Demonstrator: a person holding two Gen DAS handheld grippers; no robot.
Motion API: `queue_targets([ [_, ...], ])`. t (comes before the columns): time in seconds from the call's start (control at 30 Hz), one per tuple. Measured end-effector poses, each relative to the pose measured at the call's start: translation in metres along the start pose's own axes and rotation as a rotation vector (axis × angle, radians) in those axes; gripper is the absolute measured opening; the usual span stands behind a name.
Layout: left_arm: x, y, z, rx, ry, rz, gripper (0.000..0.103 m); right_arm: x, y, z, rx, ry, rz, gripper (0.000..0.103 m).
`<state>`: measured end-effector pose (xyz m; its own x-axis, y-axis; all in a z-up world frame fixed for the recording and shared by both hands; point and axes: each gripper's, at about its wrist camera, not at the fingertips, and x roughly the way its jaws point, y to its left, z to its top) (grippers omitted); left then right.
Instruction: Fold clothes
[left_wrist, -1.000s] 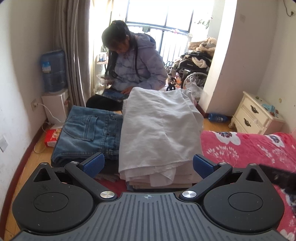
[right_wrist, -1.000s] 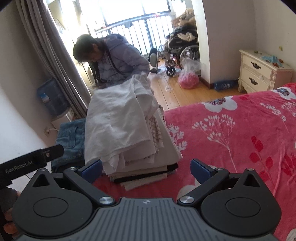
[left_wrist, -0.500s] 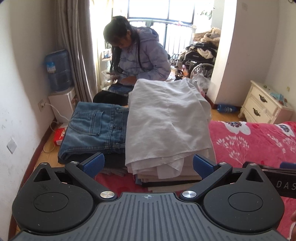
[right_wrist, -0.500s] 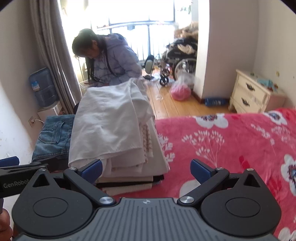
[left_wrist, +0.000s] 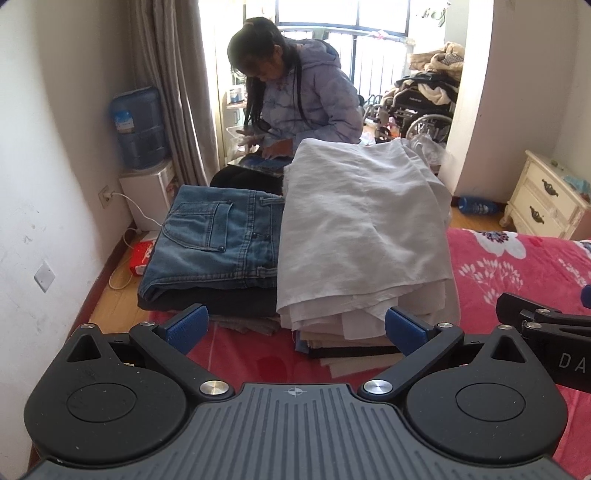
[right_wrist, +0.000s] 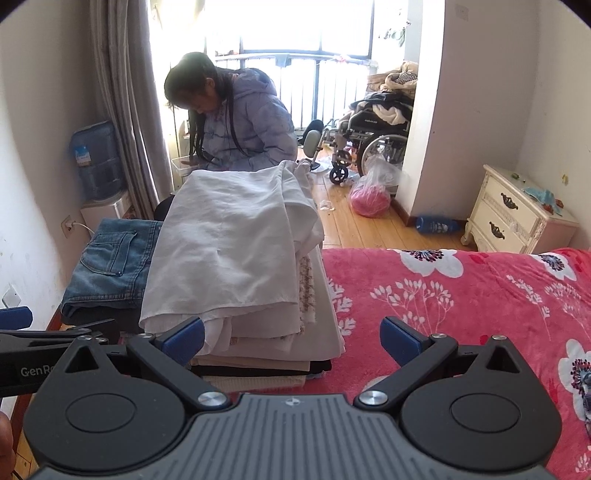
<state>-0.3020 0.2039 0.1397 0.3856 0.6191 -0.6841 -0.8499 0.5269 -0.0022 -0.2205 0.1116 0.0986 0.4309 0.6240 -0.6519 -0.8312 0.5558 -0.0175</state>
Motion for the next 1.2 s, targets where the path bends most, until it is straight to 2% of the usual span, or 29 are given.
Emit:
queue_targets([
  [0.43, 0.0, 0.008, -0.001, 0.016, -0.006, 0.047, 0.103, -0.002, 0.008, -0.006, -0.01, 0.018, -0.003, 0.103],
  [1.2, -0.004, 0.004, -0.001, 0.044, -0.023, 0.063, 0.103, 0.001, 0.011, -0.006, -0.022, 0.037, -0.002, 0.103],
])
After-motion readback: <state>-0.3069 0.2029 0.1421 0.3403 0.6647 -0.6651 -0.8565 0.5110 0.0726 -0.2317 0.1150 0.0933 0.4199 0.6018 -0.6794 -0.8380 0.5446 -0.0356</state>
